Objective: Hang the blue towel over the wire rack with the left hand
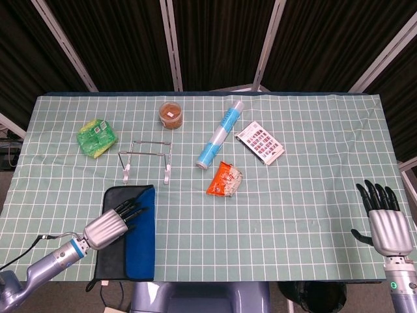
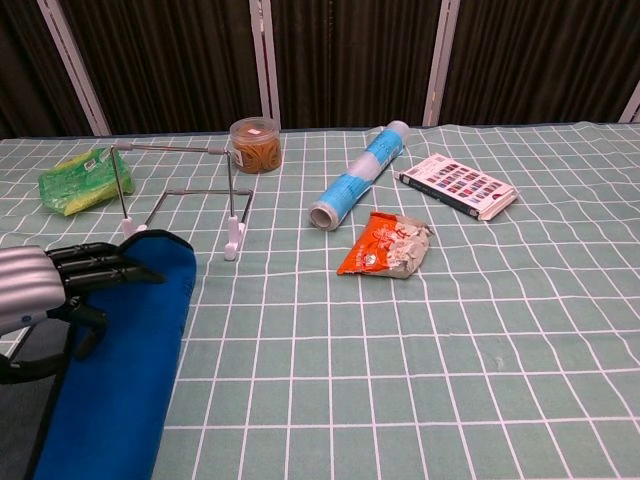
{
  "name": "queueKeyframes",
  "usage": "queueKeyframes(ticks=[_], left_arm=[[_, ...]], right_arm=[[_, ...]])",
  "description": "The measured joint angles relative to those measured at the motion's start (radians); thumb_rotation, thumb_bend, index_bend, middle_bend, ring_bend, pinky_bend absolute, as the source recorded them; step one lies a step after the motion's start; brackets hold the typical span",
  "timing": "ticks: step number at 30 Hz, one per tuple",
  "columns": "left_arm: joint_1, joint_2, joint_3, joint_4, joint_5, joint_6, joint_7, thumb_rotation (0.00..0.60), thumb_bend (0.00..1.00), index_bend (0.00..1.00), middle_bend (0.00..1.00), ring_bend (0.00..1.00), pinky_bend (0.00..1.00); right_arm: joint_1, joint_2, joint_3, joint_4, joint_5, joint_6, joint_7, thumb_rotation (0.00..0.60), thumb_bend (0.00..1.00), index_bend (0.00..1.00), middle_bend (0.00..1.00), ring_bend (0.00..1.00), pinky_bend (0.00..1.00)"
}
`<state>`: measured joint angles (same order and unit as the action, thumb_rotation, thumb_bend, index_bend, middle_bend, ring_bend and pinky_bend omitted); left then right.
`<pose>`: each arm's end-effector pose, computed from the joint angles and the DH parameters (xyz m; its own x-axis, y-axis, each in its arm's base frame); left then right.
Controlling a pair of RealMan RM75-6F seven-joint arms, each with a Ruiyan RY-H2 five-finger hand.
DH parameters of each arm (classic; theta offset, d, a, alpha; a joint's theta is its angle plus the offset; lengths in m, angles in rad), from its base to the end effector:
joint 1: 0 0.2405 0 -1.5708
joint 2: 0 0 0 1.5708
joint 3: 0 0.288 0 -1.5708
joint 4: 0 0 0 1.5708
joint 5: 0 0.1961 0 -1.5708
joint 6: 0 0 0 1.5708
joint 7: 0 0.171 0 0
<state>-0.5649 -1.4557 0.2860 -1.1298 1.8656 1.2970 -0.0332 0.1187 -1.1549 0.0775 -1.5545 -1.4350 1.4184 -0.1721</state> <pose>-0.2740 0.2726 0.0080 0.7180 0.1336 0.6831 0.5092 -0.7699 -0.3847 -0.3473 -0.2268 0.1773 0.5552 -0.0301 0.8311 -0.8309 0.0234 0.5559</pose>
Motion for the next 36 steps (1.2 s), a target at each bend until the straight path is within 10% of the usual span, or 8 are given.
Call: queueKeyframes(ticks=[36], left_arm=[[0.062,0.048,0.034,0.167,0.04,0.034,-0.184,0.6,0.55,0.72,0.0,0.0,0.0]], right_arm=[[-0.003,-0.004,-0.001,-0.008,0.001,0.007,-0.022,0.6,0.0,0.0,0.0,0.0,0.0]])
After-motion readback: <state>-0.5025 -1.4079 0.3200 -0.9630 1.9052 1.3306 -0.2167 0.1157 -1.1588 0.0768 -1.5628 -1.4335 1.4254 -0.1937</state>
